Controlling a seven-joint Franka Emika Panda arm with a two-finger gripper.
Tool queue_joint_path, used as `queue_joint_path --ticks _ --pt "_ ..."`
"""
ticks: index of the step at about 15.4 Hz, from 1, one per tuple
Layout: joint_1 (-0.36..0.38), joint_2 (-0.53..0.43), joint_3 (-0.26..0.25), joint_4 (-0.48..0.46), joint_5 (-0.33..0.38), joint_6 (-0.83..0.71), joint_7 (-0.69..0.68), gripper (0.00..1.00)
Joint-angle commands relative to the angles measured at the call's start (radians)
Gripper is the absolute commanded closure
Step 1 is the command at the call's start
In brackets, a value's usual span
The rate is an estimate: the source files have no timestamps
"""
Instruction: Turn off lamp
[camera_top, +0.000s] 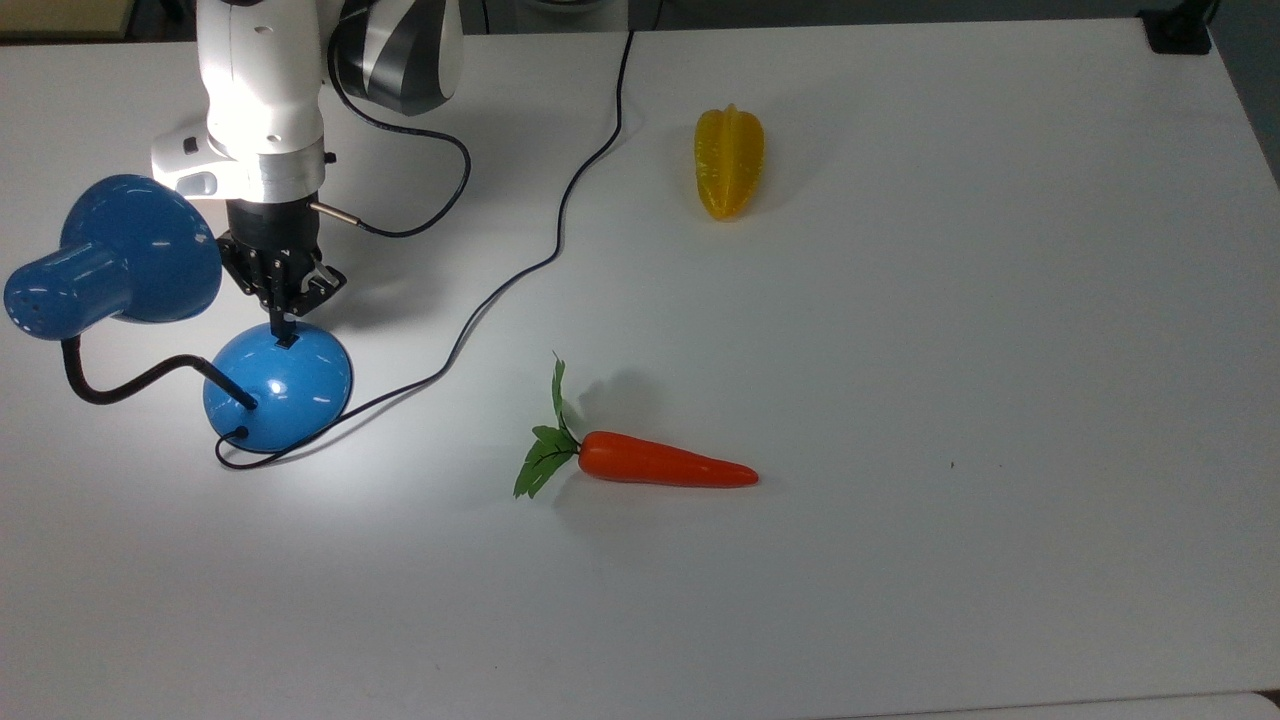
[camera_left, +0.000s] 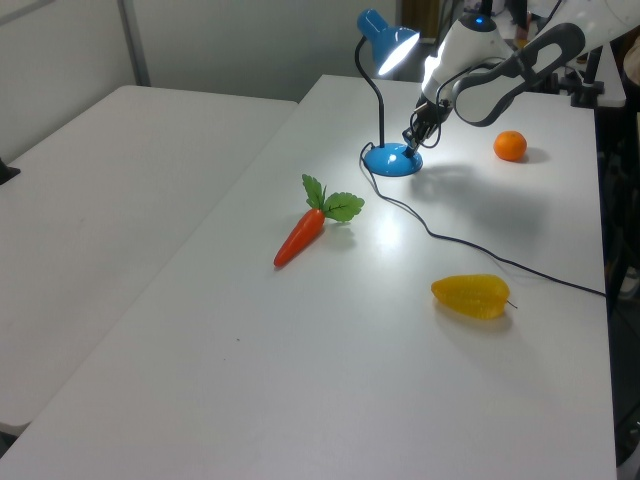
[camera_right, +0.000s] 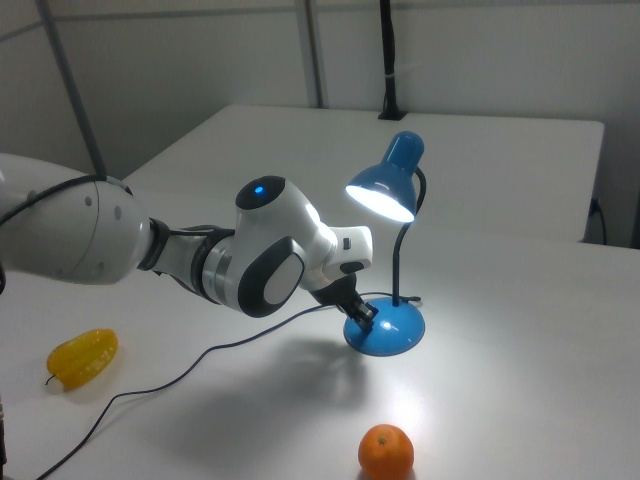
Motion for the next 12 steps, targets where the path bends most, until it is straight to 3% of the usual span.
queue_joint_path --ticks 1,5,12 --pt "0.003 0.012 -0.002 0.0 -0.016 0.019 -0.017 1.0" --pt "0.002 0.0 -0.004 -0.046 -0.021 -0.04 -0.012 1.0" --pt "0.033 -0.077 0.008 -0.035 -0.019 -0.227 0.0 1.0"
